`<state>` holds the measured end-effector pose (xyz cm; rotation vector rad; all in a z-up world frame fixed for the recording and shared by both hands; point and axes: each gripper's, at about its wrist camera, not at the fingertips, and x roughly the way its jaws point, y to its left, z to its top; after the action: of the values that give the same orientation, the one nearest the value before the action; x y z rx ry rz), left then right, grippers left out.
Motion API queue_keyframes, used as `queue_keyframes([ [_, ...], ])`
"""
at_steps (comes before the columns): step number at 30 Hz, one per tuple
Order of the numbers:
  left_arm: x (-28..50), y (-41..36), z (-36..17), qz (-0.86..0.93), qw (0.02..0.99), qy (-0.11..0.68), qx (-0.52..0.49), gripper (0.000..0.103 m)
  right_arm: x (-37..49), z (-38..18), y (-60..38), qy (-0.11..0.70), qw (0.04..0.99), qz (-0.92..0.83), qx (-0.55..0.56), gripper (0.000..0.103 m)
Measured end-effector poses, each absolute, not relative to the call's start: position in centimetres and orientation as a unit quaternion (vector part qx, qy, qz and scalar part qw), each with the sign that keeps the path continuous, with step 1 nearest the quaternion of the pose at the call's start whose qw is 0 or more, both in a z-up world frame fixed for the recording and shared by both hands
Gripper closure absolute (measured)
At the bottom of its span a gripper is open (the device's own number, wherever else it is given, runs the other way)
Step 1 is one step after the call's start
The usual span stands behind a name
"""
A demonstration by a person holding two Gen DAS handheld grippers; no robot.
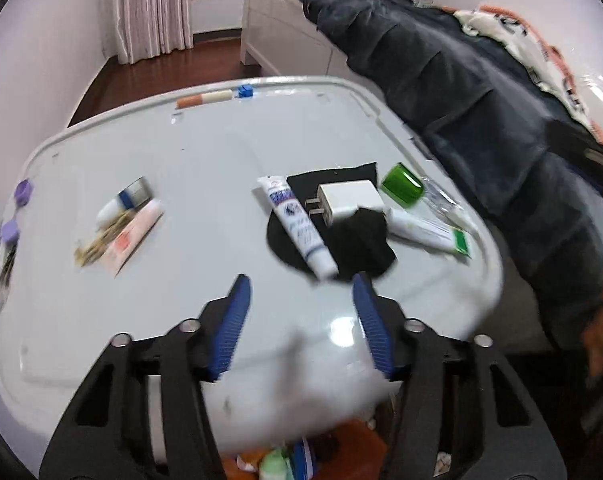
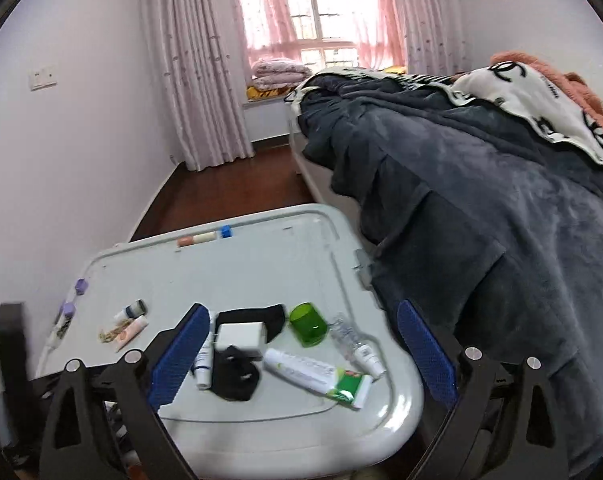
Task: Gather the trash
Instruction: 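Grasp the blue-labelled white tube with the left gripper while the right grasps the green-labelled tube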
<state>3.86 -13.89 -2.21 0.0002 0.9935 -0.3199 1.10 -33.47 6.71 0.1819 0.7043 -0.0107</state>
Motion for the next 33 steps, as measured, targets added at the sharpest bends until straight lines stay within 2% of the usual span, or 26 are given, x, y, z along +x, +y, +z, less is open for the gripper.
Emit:
queue_keyframes([
  [1, 4.9, -14.3, -2.9, -0.146, 0.865, 0.480, 0.002, 0.061, 1.1, 6.6, -33.6, 0.348, 0.934, -0.011, 0.080, 0.007],
  [4, 6.9, -14.7, -4.3, -0.132, 0.859, 0.495, -0.001, 0.062, 0.7, 6.5, -34.3, 0.357, 0.930, -0.006, 0.087, 0.007],
  [15, 10.3, -16.3, -6.8, -0.131, 0.847, 0.515, -0.011, 0.064, 0.9, 5.7, -35.4, 0.381, 0.914, 0.005, 0.137, 0.006],
  [17, 10.8, -16.1, -6.9, -0.130, 0.852, 0.508, -0.011, 0.079, 1.1, 5.5, -35.2, 0.384, 0.914, 0.003, 0.130, 0.006],
  [19, 11.0, -15.1, -6.8, -0.128, 0.853, 0.506, -0.020, 0.081, 1.2, 5.3, -35.0, 0.386, 0.914, -0.003, 0.123, 0.006],
  [29, 5.7, -9.5, -3.1, -0.130, 0.880, 0.457, -0.006, 0.082, 2.1, 3.8, -34.2, 0.414, 0.906, -0.014, 0.090, 0.006],
  [33, 2.0, -8.3, -2.4, -0.142, 0.883, 0.448, -0.006, 0.082, 2.5, 2.7, -33.1, 0.429, 0.903, -0.022, 0.030, 0.006],
])
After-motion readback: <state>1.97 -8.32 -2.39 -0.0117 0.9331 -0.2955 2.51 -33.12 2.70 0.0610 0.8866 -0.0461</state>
